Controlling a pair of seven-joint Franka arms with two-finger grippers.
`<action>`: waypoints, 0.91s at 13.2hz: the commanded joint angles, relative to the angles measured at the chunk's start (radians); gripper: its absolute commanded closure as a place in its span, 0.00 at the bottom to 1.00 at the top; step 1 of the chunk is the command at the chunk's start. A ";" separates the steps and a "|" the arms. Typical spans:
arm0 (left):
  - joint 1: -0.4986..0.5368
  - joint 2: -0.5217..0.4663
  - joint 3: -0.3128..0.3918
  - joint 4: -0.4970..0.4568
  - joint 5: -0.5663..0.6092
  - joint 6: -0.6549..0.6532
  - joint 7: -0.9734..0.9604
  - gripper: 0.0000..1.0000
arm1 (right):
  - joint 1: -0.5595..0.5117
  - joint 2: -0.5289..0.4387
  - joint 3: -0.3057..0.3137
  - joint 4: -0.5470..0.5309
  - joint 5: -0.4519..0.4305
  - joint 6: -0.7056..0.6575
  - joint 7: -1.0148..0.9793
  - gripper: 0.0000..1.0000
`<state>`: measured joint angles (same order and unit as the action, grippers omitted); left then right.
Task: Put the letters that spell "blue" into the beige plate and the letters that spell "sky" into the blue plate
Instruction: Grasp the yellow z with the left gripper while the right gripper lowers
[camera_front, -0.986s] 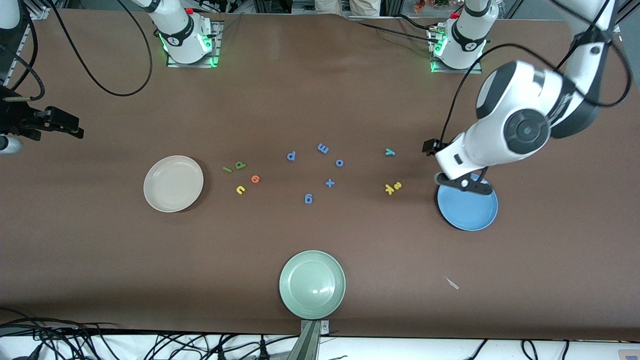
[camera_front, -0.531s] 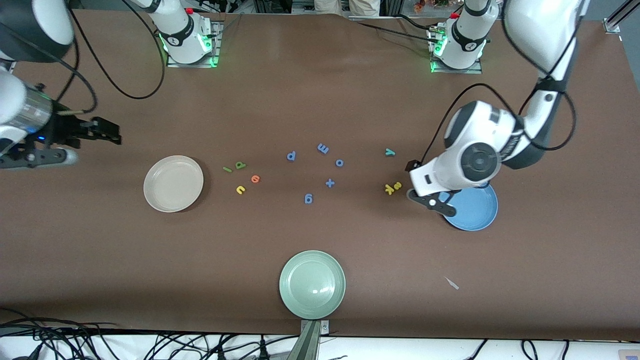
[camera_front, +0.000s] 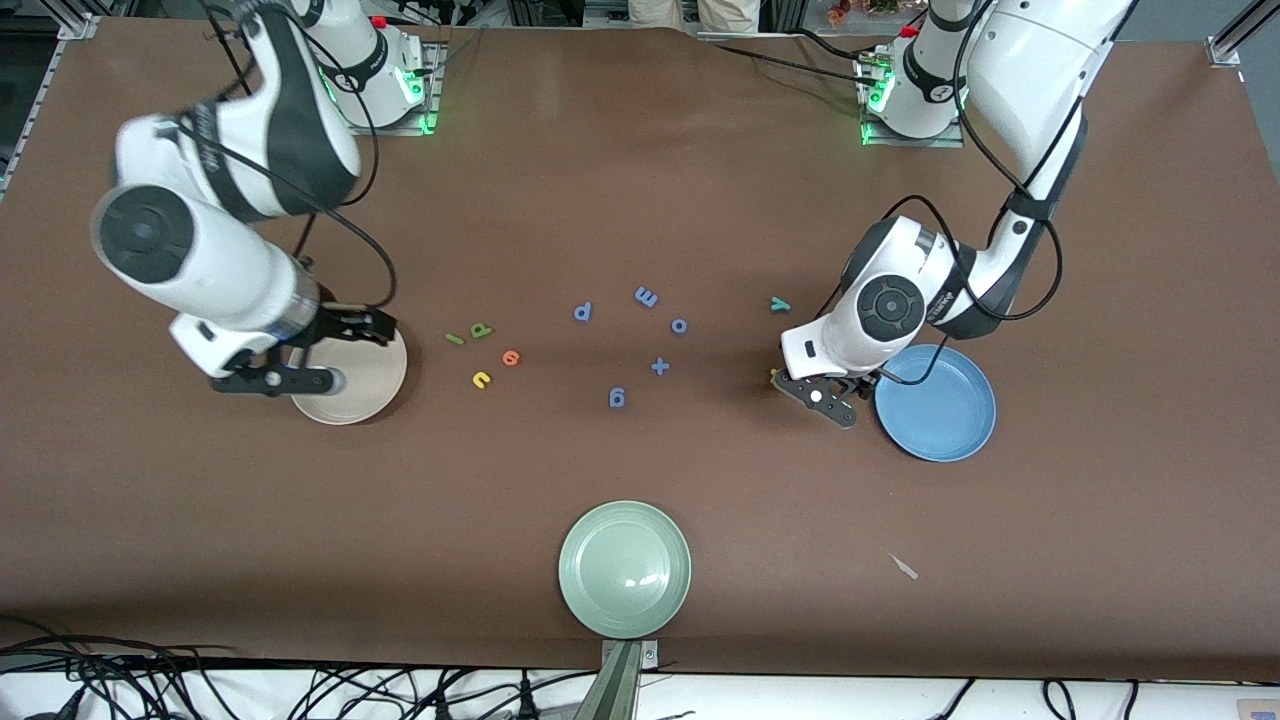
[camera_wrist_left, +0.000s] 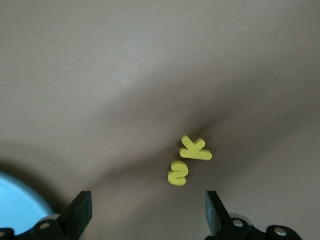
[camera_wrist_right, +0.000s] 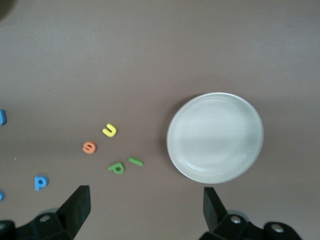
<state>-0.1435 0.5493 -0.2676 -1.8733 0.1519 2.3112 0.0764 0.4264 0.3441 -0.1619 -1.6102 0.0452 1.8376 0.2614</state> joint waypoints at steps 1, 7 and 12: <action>0.001 0.009 -0.004 -0.043 0.026 0.074 0.020 0.04 | -0.005 0.006 0.041 -0.124 0.013 0.148 0.067 0.00; -0.007 0.044 -0.004 -0.058 0.031 0.116 0.022 0.19 | -0.005 0.078 0.073 -0.335 -0.019 0.444 0.153 0.00; -0.037 0.069 -0.004 -0.064 0.029 0.140 0.010 0.52 | -0.006 0.093 0.110 -0.401 -0.021 0.500 0.314 0.00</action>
<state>-0.1700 0.6097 -0.2722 -1.9328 0.1521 2.4336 0.0915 0.4255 0.4490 -0.0829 -1.9850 0.0399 2.3173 0.4964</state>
